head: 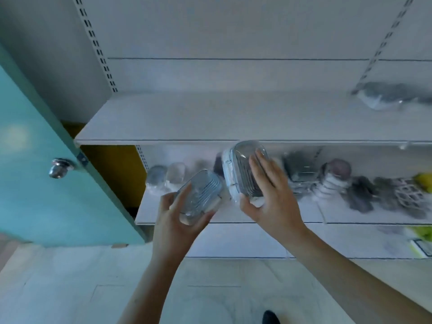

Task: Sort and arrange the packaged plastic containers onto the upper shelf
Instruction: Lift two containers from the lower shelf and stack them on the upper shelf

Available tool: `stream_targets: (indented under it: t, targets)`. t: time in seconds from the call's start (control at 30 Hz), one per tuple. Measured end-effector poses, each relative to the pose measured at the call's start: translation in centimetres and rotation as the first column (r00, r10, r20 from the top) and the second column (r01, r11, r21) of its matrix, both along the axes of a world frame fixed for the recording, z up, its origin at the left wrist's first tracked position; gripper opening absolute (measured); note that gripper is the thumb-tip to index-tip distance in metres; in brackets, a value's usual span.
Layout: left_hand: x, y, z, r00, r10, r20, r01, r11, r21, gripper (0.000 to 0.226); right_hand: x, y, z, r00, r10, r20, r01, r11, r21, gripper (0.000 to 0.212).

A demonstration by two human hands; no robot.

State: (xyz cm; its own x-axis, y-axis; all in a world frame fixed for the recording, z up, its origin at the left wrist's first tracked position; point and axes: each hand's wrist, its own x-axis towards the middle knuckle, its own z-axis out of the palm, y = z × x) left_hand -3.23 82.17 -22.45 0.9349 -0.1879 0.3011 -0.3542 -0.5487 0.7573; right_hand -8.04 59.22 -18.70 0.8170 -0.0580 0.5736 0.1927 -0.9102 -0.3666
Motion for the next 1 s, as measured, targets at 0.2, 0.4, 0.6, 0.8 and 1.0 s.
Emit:
stream_targets:
  t: [0.2,0.4,0.6,0.8,1.0]
  targets:
    - [-1.9,-16.3,4.9,0.994,-0.107,-0.007,0.106,0.991,-0.079,0.082,-6.9,-16.5,3.9,0.972,-0.213,0.103,0.204,0.974,0.098,0.068]
    - [-3.5,-33.7,8.0,0.985,-0.158,-0.066,0.141,0.967,-0.213,0.077,-12.2,-32.4,7.0,0.916,-0.387,0.109,0.366,0.915,0.17,0.071]
    - [-3.6,-45.3,9.3,0.99,-0.139,0.028,0.142,0.979,-0.148,0.065,-12.0,-43.3,7.6,0.897,-0.437,0.066,0.42,0.889,0.182,0.073]
    - [0.4,-53.4,9.5,0.993,-0.065,0.103,0.088,0.968,-0.234,0.062,-7.1,-50.4,6.5,0.9,-0.435,-0.001,0.427,0.884,0.192,0.072]
    - [6.3,-61.4,11.1,0.992,0.011,0.125,0.019,0.97,-0.241,0.063,0.9,-56.7,7.3,0.885,-0.455,-0.094,0.464,0.874,0.143,0.07]
